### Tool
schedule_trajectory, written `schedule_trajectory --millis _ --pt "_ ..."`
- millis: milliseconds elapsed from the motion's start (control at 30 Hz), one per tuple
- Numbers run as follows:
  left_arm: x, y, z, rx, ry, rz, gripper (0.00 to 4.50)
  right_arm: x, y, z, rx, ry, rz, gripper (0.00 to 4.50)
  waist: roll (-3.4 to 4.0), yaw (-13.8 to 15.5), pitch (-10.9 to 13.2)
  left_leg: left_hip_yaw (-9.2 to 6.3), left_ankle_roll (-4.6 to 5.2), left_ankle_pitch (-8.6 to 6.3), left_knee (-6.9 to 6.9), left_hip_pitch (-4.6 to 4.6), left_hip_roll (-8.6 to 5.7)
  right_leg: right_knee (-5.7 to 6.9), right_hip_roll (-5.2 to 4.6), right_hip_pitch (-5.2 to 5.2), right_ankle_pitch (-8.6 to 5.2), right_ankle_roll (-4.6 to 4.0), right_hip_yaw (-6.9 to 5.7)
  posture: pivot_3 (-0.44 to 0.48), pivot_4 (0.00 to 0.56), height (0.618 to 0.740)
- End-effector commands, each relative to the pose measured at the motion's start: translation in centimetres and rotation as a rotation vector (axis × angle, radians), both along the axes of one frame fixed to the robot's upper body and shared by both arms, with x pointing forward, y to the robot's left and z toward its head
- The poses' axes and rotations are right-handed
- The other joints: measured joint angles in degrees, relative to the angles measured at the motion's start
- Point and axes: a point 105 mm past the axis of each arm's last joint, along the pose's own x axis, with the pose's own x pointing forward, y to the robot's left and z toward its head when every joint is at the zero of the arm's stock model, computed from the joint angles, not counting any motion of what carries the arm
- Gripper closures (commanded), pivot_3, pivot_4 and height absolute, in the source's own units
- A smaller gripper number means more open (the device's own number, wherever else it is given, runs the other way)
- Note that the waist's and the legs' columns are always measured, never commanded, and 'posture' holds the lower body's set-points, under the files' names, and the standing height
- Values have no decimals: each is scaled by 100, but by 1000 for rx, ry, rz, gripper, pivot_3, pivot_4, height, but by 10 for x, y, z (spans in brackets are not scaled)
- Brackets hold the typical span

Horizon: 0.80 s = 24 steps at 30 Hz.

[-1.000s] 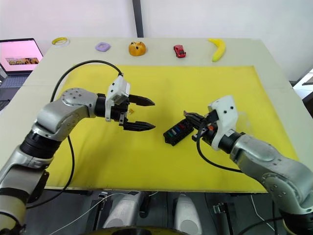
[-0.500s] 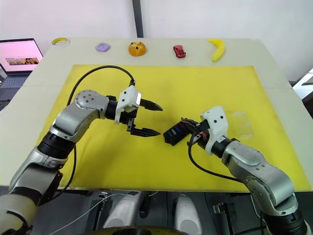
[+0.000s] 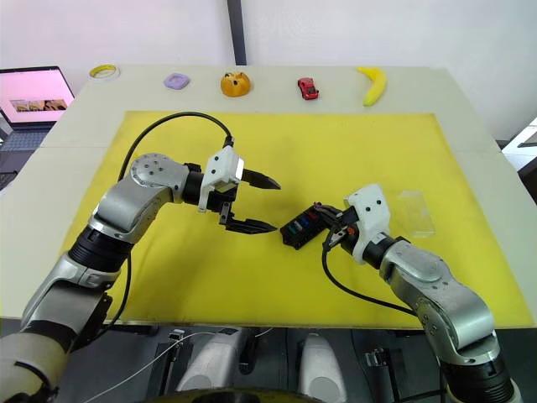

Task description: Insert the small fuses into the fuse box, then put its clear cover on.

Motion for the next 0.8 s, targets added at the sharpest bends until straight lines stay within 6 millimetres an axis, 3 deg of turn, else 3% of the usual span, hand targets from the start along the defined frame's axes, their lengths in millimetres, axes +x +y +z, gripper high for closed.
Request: schedule_trajectory --millis 33,800 --pt "-1 -1 12 -19 -52 -10 28 0 3 11 6 -52 23 4500 0 1 0 0 0 0 1 0 0 1 0 0 0 0 0 0 150 735" --pt "-2 -4 13 -19 -54 -10 28 6 1 6 -15 -41 62 4500 1 -4 -1 0 -19 12 10 1 -1 17 1 0 0 0 0 0 150 735"
